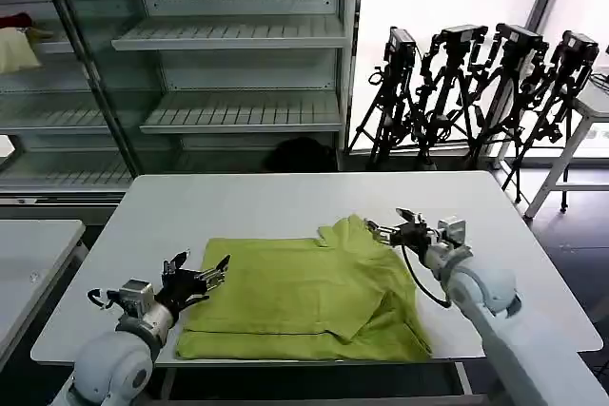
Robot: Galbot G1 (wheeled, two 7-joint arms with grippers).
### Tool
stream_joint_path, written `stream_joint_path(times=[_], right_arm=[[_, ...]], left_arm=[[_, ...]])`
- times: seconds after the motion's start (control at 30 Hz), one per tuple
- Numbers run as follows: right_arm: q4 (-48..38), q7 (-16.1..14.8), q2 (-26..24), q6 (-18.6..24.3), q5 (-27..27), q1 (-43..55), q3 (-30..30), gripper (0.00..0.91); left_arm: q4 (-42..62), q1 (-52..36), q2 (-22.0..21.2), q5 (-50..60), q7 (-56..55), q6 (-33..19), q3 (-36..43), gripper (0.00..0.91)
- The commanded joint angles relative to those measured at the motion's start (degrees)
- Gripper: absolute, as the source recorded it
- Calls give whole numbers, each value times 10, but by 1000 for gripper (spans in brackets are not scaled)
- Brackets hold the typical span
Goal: Fold and organize the clothes.
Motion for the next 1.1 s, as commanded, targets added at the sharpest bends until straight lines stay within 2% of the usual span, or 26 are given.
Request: stream_joint_path(times=[0.03,0.4,0.77,0.83,0.87,0.9,1.0,1.1], right_arm=[[-112,-22,50,-2,-26,79,-64,907],[-153,-28,74,-1,-51,95,-66,907],[-170,-33,91,-1,-65,104,-72,907],[-171,-34,92,-1,-66,104,-72,867],[-172,-34,93,-1,-66,104,-72,776],[-173,-34,94,-1,-66,103,-71,725],[-173,-36,93,-1,-68,100,-71,715],[-175,-38,93,-1,-70,98,-72,715]], left_arm=[[118,-107,1,20,20,27,39,907],[187,-158,-11,29,22,28,78,907],[220,-178,-16,24,26,28,84,907],[222,-178,-16,24,29,28,84,907],[223,-179,-16,23,30,28,84,907],[223,-180,-17,24,31,27,84,897],[223,-180,-17,25,37,27,84,867],[225,-180,-15,26,42,27,85,746]])
